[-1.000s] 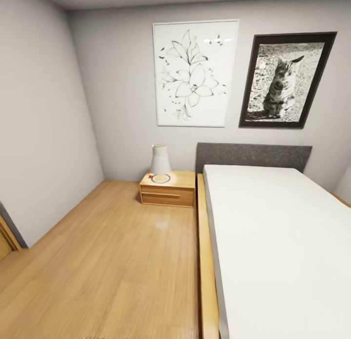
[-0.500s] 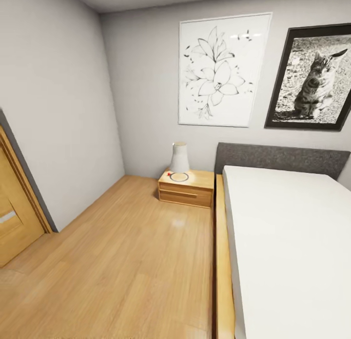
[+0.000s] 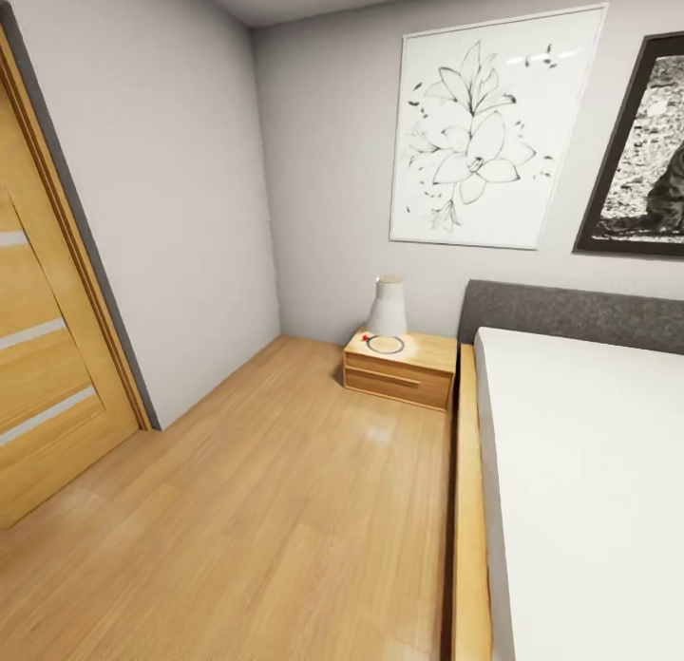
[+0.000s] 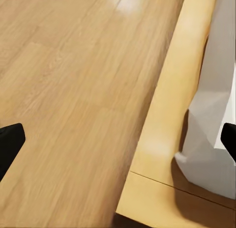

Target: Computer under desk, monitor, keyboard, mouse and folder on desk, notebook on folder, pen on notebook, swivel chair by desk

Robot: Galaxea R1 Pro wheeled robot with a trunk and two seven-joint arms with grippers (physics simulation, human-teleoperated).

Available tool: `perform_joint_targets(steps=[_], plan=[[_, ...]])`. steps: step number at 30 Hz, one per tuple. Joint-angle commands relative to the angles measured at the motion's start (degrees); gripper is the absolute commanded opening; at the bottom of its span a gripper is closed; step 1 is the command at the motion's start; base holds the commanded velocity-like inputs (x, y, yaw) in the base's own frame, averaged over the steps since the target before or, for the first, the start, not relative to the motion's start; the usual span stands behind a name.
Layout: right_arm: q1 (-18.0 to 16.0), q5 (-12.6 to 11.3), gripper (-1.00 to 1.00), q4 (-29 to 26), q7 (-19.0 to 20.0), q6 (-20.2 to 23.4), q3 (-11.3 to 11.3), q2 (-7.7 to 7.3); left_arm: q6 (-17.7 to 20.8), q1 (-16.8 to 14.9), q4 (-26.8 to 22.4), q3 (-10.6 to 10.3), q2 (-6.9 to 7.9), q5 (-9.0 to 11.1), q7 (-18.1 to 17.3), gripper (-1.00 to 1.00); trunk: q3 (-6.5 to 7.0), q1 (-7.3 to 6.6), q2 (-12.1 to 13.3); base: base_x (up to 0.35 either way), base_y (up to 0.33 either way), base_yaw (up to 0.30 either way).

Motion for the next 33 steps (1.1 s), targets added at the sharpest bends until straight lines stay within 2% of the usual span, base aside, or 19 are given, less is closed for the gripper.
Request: perform_joint_targets(steps=[1, 9, 22, 33], plan=[[0.0, 0.0, 1.0, 0.0, -0.1, -0.2, 0.0, 0.0, -0.2, -0.1, 0.0, 0.0, -0.01, 0.1, 0.0, 1.0, -0.09, 0.0, 0.0, 0.0, 0.0, 0.277], [0.0, 0.1, 1.0, 0.0, -0.1, -0.2, 0.0, 0.0, -0.2, -0.1, 0.0, 0.0, -0.01, 0.1, 0.0, 1.0, -0.34, 0.0, 0.0, -0.022, 0.0, 0.276], [0.0, 0.0, 1.0, 0.0, -0.1, -0.2, 0.0, -0.03, -0.2, 0.0, 0.0, 0.0, -0.01, 0.1, 0.0, 1.0, -0.74, 0.0, 0.0, -0.262, 0.0, 0.276], [0.0, 0.0, 1.0, 0.0, -0.1, -0.2, 0.0, -0.04, -0.2, -0.1, 0.0, 0.0, -0.01, 0.1, 0.0, 1.0, -1.08, 0.0, 0.0, -0.063, 0.0, 0.275]])
